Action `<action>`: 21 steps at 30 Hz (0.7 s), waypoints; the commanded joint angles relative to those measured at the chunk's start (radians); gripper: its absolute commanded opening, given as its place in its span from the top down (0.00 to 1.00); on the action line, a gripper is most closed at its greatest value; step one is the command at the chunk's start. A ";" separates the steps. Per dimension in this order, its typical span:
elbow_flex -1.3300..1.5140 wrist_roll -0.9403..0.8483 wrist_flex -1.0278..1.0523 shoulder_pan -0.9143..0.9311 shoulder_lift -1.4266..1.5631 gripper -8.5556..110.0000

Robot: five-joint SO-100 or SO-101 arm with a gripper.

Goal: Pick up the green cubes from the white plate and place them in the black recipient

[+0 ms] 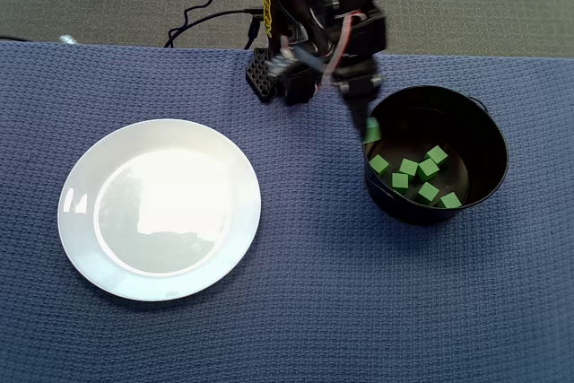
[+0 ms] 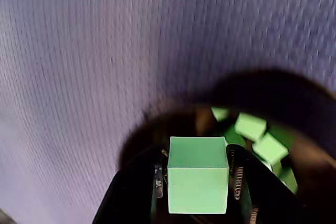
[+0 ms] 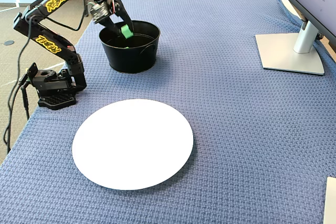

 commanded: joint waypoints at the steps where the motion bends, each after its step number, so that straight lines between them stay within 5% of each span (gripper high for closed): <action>1: 0.048 0.003 -0.118 -0.173 -0.011 0.93; 14: 0.006 0.026 -0.307 -0.273 -0.241 0.86; 17: 0.026 0.034 -0.307 -0.272 -0.229 0.70; 21: 0.035 0.041 -0.304 -0.255 -0.225 0.66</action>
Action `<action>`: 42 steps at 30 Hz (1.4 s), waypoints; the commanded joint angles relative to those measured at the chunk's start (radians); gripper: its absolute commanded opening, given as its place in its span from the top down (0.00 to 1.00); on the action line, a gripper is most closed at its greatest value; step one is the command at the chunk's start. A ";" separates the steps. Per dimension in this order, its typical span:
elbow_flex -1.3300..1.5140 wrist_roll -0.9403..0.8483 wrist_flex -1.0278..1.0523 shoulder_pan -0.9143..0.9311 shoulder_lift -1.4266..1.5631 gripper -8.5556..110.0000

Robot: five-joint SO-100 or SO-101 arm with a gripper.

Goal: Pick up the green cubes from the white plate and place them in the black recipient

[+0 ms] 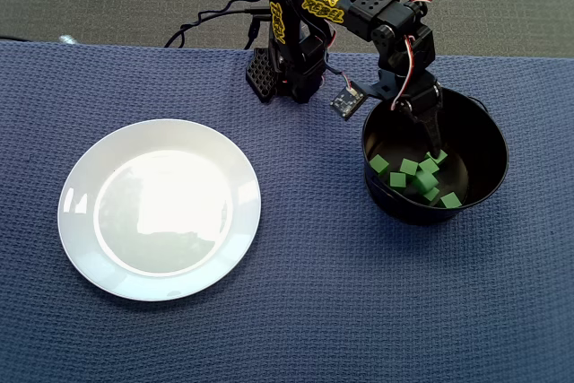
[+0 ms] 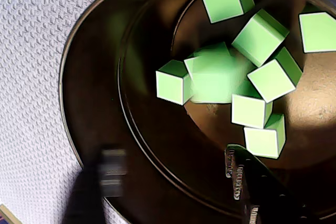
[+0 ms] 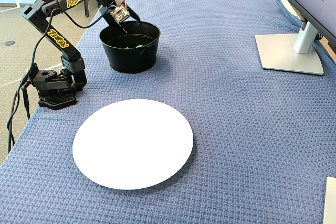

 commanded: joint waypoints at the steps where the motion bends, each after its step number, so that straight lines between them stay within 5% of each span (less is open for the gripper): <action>1: -0.029 0.008 -0.015 0.017 0.005 0.66; 16: -0.006 -0.029 0.032 0.083 0.124 0.69; 29: 0.298 -0.428 0.123 0.676 0.532 0.91; 42: 0.629 -0.426 0.186 0.868 0.879 0.93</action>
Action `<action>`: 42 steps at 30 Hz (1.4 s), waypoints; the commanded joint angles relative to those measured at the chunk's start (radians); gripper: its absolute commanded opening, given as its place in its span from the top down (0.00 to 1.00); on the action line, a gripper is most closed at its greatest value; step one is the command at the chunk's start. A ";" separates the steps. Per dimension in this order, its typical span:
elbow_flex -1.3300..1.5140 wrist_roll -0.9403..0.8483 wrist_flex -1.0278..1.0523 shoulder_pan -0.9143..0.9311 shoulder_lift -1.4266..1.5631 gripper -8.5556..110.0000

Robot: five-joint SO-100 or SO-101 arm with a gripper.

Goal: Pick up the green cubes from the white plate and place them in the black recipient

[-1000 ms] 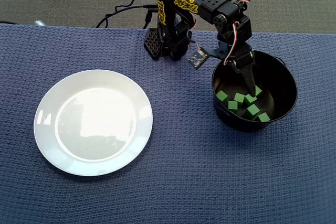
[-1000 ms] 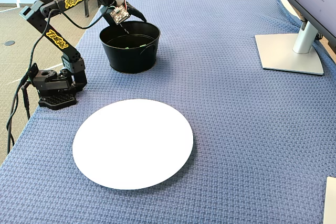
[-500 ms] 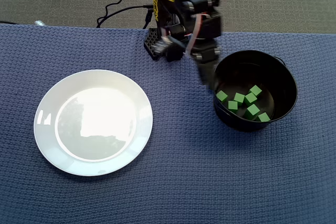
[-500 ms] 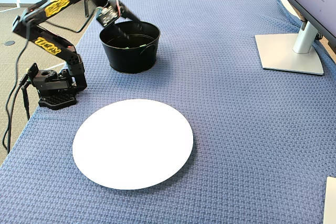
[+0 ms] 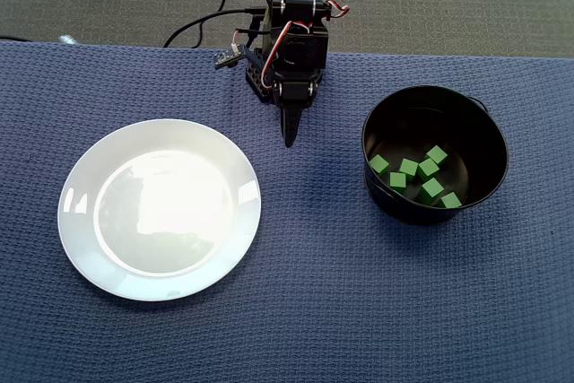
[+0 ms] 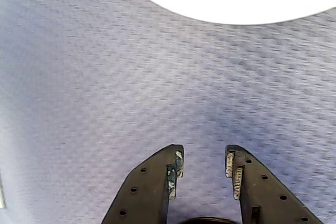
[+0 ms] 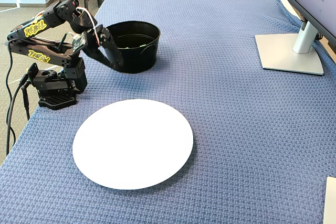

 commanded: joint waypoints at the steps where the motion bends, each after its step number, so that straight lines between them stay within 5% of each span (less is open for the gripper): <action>1: 0.054 0.005 0.018 0.055 0.067 0.93; 16: 0.313 -0.046 -0.023 0.095 0.183 0.93; 42: 0.268 -0.029 0.021 0.114 0.187 0.93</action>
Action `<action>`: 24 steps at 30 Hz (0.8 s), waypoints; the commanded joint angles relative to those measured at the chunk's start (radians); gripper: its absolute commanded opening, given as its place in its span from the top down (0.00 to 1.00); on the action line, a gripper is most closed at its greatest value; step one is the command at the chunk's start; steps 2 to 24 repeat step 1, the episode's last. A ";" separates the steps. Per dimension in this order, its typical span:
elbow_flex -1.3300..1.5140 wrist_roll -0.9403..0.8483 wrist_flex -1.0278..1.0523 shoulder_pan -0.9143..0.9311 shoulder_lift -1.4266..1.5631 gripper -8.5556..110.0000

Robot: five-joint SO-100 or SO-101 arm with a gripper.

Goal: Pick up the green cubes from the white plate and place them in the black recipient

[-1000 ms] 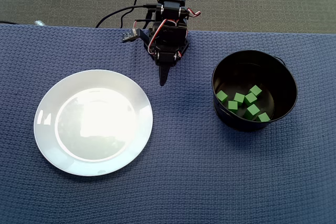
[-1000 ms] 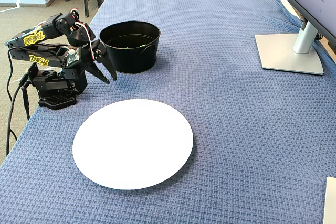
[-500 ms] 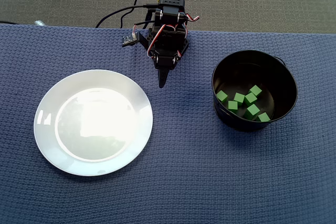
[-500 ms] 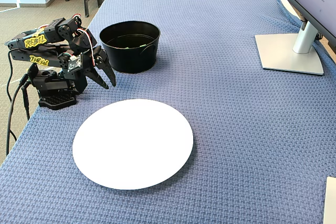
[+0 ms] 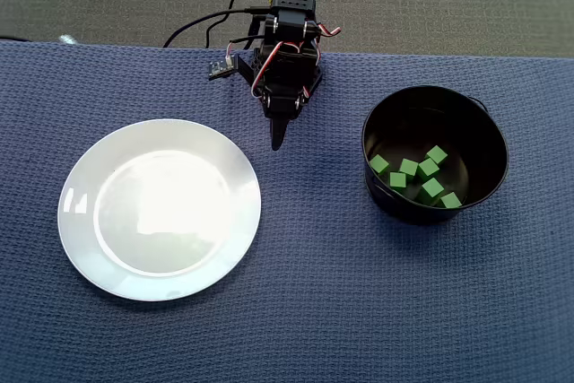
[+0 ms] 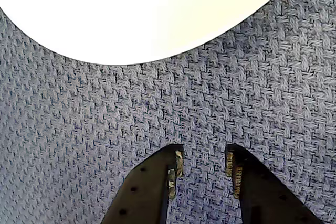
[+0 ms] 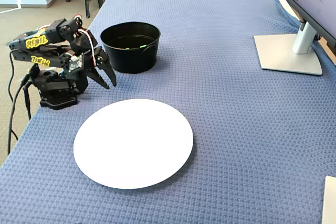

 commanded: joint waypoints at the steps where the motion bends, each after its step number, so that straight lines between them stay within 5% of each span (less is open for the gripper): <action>1: -0.037 0.003 0.009 0.011 0.011 0.93; 24: -0.037 0.003 0.009 0.011 0.011 0.93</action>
